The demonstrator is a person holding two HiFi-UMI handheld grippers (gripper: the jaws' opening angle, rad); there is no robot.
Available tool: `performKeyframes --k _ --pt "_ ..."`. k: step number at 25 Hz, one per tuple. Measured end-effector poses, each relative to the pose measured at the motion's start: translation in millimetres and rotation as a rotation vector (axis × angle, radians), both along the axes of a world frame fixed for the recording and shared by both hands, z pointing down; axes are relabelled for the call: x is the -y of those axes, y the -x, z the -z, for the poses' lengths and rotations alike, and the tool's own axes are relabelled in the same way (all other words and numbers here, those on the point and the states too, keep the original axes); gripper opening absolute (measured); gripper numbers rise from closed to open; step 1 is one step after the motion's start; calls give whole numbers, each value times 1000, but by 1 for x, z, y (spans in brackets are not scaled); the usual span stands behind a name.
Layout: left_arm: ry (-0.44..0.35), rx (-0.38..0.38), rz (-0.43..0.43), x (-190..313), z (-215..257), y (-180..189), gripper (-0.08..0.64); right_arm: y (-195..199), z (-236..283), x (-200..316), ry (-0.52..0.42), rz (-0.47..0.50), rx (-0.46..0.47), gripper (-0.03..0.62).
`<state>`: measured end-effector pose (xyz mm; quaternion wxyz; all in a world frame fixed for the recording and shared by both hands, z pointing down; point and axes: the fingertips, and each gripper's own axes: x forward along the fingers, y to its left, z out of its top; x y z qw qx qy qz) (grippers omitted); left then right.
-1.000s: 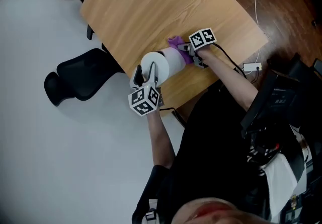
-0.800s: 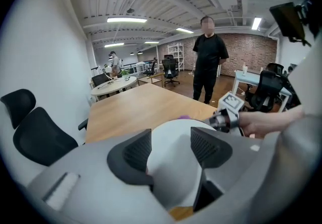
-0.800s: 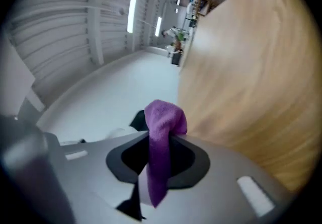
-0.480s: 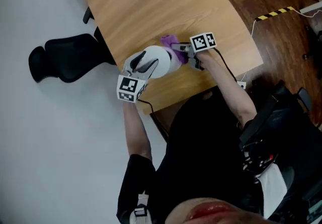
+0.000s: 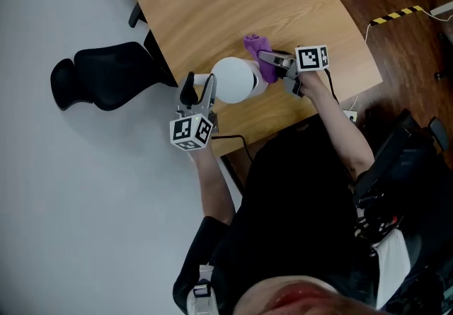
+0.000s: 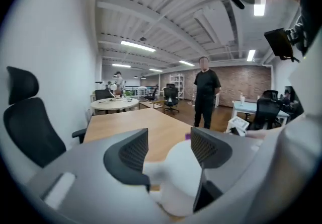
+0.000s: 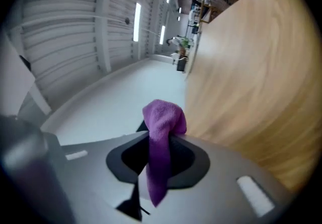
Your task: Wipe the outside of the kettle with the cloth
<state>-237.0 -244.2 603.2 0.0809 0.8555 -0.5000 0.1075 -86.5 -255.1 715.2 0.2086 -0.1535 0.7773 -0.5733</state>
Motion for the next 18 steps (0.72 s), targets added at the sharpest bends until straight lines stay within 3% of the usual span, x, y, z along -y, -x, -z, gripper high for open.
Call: performKeyframes --k 1,3,4,6,8,11,13,16,18 --pt "-7 -22 29 -15 -13 18 357 2 31 0 -87 25 60 74" --pt "3 -22 28 -38 -47 42 365 9 59 -6 -210 109 78 74" --pt "22 9 -2 -44 -67 50 365 14 56 -9 -225 159 54 75" --pt "82 97 -103 -47 -106 61 377 29 24 -12 -154 252 -31 77" --pt "145 149 -235 -47 -136 70 391 48 -40 -20 -40 337 -229 75" --pt "177 196 -365 -36 -161 68 424 50 -146 -35 65 428 -629 77" --pt "162 219 -425 -17 -163 56 450 32 -149 -31 52 368 -690 77" --pt "158 204 -589 -16 -160 54 499 18 -113 -52 16 222 -642 77" --pt "167 173 -707 -31 -154 65 496 26 -96 -76 20 131 -555 78"
